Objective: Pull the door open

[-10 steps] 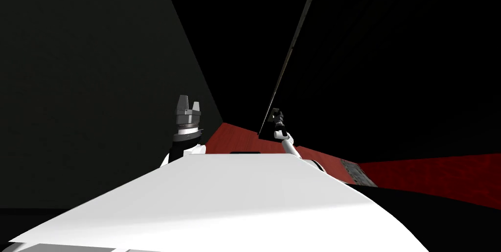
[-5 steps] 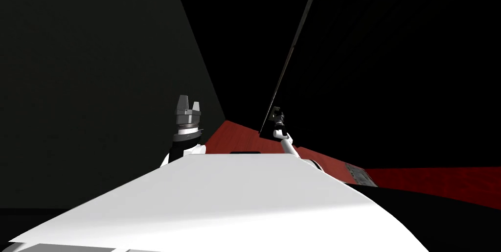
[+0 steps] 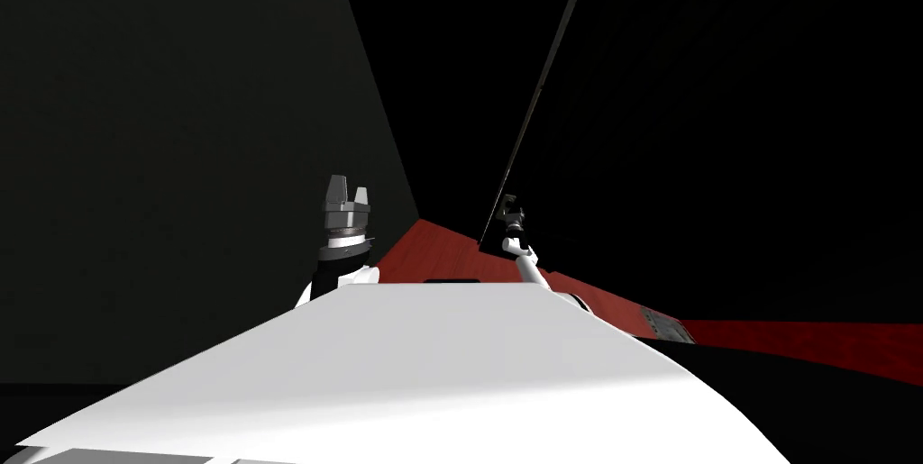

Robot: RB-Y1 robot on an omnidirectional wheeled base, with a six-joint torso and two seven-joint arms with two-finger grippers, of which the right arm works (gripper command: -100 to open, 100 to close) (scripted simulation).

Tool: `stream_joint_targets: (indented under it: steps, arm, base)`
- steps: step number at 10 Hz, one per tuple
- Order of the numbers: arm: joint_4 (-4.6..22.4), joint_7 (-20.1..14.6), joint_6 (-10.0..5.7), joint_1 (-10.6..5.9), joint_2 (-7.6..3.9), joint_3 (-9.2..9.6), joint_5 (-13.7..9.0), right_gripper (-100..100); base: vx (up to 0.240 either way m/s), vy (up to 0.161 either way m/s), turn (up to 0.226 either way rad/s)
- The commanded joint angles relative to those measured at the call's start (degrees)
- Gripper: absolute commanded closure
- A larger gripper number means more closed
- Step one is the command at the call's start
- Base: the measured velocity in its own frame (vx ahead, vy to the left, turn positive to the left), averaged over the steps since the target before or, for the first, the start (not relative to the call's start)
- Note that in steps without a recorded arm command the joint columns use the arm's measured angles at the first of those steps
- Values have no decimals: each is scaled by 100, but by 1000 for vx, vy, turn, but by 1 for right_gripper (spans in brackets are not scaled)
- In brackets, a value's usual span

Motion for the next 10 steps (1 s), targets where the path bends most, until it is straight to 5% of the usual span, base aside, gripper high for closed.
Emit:
stream_joint_targets:
  steps: [1,10]
  arm:
    - [-17,-275,36,-12,41,-36,-207,-100]
    - [-82,-1423,195,-79,231,-202,-1136,-100]
  base:
    - [-74,-28,110]
    - [-97,-15,90]
